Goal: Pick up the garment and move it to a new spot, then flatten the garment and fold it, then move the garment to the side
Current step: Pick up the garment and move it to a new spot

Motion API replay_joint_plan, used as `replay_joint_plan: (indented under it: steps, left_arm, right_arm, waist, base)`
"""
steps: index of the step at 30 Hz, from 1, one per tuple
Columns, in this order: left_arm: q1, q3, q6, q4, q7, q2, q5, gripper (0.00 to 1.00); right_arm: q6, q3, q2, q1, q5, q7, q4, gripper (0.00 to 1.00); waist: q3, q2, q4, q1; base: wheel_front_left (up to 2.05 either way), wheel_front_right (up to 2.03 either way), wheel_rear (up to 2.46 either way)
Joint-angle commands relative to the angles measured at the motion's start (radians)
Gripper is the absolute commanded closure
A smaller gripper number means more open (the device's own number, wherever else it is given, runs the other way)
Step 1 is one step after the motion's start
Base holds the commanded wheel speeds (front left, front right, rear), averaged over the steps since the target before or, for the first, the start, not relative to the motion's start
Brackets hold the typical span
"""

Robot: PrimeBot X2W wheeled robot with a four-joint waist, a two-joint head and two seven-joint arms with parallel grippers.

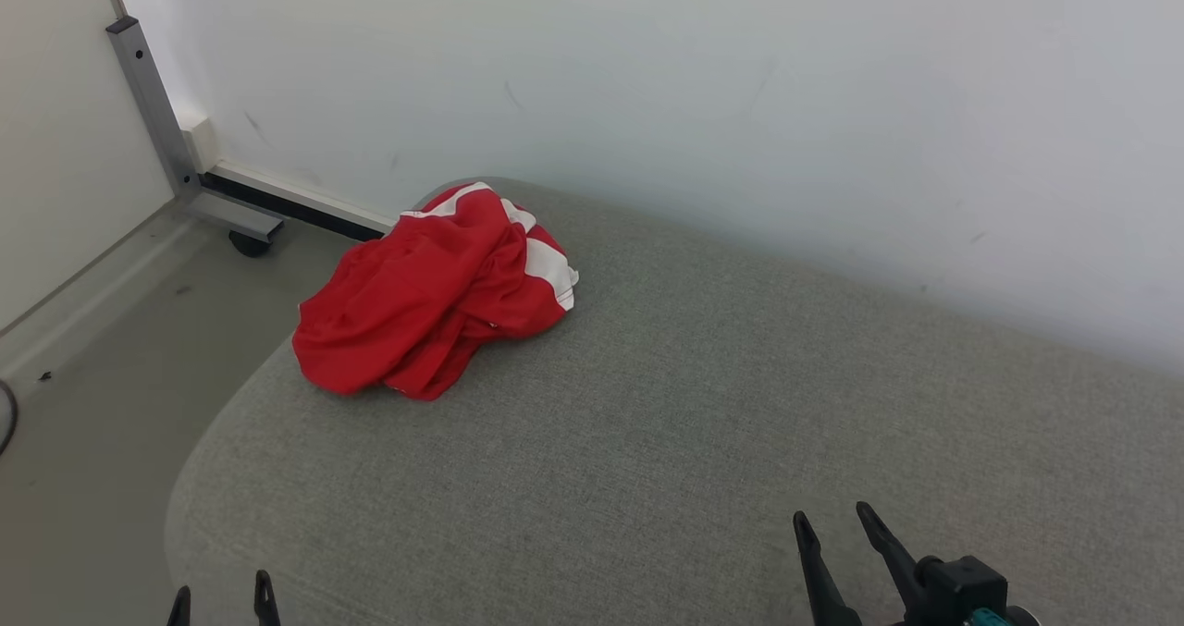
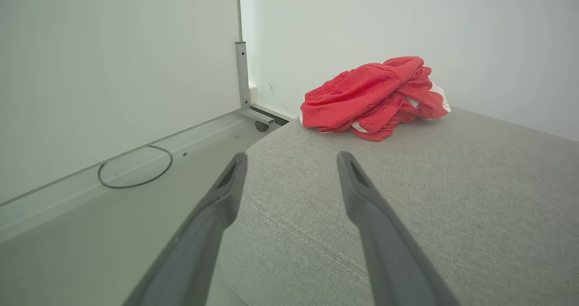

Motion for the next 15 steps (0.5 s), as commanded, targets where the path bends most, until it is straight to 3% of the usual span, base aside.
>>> replay_joint_plan:
  steps: [1, 10, 15]
  left_arm:
    - [0.0, 0.0, -0.002, 0.005, -0.004, -0.003, 0.005, 0.0]
    - [-0.103, -0.022, -0.051, 0.107, -0.003, 0.033, -0.008, 0.0]
    - [-0.226, -0.007, -0.069, 0.189, 0.061, 0.065, -0.071, 0.0]
  right_arm:
    - [-0.002, -0.004, -0.004, 0.003, 0.006, -0.007, 0.002, 0.0]
    - [-0.002, -0.03, -0.002, 0.054, 0.008, -0.013, -0.009, 0.0]
    - [-0.002, -0.04, -0.001, 0.073, -0.009, -0.002, -0.044, 0.0]
  waist:
    - [-0.002, 0.0001, -0.002, -0.0001]
    - [-0.016, 0.0001, -0.017, -0.0001]
    - [0.007, 0.0001, -0.055, -0.0001]
  base:
    - [0.0, 0.0, 0.0]
    - [0.0, 0.0, 0.0]
    - [0.0, 0.0, 0.0]
